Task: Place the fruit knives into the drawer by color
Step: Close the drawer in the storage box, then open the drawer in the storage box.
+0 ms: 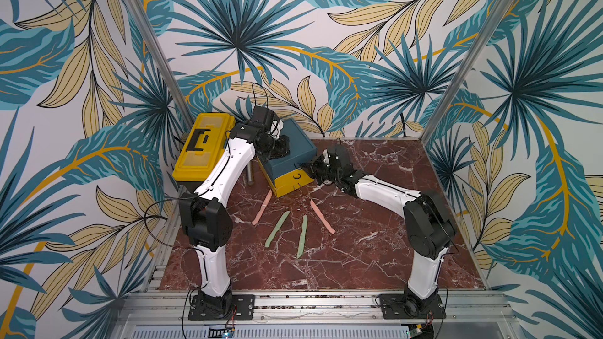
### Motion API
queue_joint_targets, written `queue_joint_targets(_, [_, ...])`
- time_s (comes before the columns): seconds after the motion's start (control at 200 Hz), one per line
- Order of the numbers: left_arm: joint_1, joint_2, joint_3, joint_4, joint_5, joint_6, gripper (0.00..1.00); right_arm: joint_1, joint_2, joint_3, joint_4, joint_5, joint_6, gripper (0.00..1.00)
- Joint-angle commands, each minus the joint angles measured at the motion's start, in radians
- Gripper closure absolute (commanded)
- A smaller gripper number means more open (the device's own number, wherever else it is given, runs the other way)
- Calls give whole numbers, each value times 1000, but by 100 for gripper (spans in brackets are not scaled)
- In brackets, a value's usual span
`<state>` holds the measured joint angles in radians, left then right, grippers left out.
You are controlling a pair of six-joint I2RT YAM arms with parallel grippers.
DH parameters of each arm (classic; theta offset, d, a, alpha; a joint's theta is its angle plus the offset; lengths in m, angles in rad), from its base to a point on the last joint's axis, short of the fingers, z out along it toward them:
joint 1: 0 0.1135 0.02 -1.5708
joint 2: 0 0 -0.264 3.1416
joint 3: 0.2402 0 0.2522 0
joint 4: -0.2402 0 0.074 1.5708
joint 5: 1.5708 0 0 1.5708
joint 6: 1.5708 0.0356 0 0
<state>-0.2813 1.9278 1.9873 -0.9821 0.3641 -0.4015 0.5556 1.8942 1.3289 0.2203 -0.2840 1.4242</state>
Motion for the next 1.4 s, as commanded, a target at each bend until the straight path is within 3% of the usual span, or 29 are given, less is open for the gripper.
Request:
queue_joint_targets(0.0, [4,22,-51,-112,-27,-5,100,5,-66,-93,38,23,-3,73])
queue_joint_targets(0.03, [5,23,-50,-111,-26,-5,100,5,-74,-116,55,28,1,60])
queue_joint_targets(0.085, [6,25,-49,-110,-25,-5,100,4,-74,-144,78,24,10,53])
queue_joint_targets(0.261, [5,30,-47,-112,-25,-5,100,8,2,-159,208,-6,78,52])
queue_joint_targets(0.601, [14,24,-55,-129,-32,9,100,18,116,-74,229,-21,113,61])
queue_joint_targets(1.102, [25,1,-107,-110,-26,11,100,23,166,-36,254,-19,104,100])
queue_joint_targets(1.398, [33,3,-108,-105,-18,15,100,25,63,-184,252,-41,90,100])
